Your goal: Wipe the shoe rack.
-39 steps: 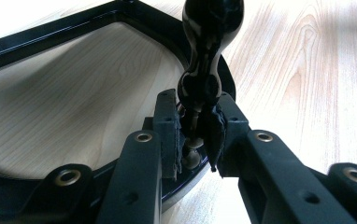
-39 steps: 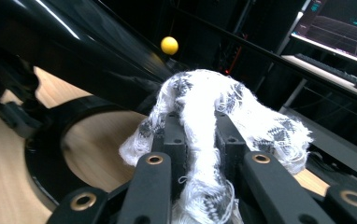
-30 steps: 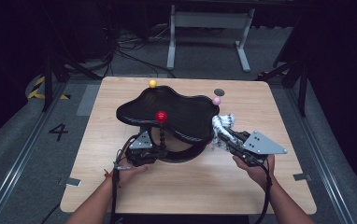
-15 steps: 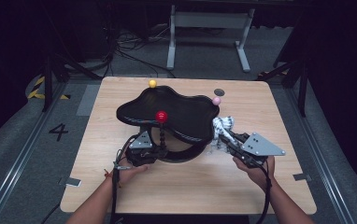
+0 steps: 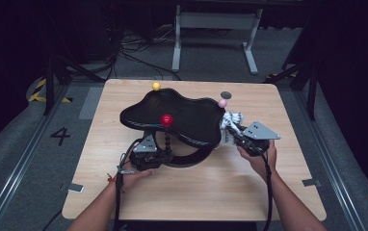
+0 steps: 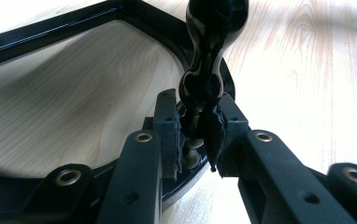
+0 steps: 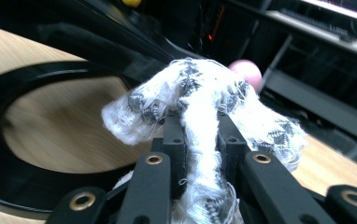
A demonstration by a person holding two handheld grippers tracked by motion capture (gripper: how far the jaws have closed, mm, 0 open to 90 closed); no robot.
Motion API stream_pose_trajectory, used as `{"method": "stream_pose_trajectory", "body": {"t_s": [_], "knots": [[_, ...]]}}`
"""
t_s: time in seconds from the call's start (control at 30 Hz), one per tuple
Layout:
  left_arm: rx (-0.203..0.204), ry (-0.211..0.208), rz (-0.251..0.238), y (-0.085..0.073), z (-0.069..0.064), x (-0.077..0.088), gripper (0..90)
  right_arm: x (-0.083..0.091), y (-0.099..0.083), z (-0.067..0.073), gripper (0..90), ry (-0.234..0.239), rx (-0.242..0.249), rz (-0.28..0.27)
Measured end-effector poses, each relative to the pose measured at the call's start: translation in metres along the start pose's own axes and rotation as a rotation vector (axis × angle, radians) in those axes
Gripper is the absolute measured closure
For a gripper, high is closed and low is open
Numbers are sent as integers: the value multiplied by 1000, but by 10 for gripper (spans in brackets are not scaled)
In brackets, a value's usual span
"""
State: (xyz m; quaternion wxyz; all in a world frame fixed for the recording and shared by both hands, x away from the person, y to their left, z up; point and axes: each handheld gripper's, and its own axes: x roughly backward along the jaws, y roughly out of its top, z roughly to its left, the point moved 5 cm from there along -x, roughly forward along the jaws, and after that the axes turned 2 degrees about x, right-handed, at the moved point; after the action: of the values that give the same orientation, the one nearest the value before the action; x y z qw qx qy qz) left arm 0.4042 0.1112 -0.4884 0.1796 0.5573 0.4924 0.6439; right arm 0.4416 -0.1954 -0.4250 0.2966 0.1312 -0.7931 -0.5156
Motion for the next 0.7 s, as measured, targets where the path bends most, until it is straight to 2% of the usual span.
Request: {"method": "stream_pose_trajectory", "body": {"t_s": [0.17, 0.27, 0.33, 0.53, 0.7], "knots": [[2, -3, -2, 0, 0, 0, 753, -12, -5, -13, 781, -16, -40, 41], [2, -6, -2, 0, 0, 0, 753, -21, -11, -19, 780, -37, -26, 83], [1, -6, -2, 0, 0, 0, 753, -26, -15, -22, 779, -40, -43, 95], [-1, -10, -7, 0, 1, 0, 752, -30, -13, -25, 778, -43, -37, 78], [2, -2, -7, 0, 0, -1, 752, -12, -2, -16, 778, 4, -29, 17]]}}
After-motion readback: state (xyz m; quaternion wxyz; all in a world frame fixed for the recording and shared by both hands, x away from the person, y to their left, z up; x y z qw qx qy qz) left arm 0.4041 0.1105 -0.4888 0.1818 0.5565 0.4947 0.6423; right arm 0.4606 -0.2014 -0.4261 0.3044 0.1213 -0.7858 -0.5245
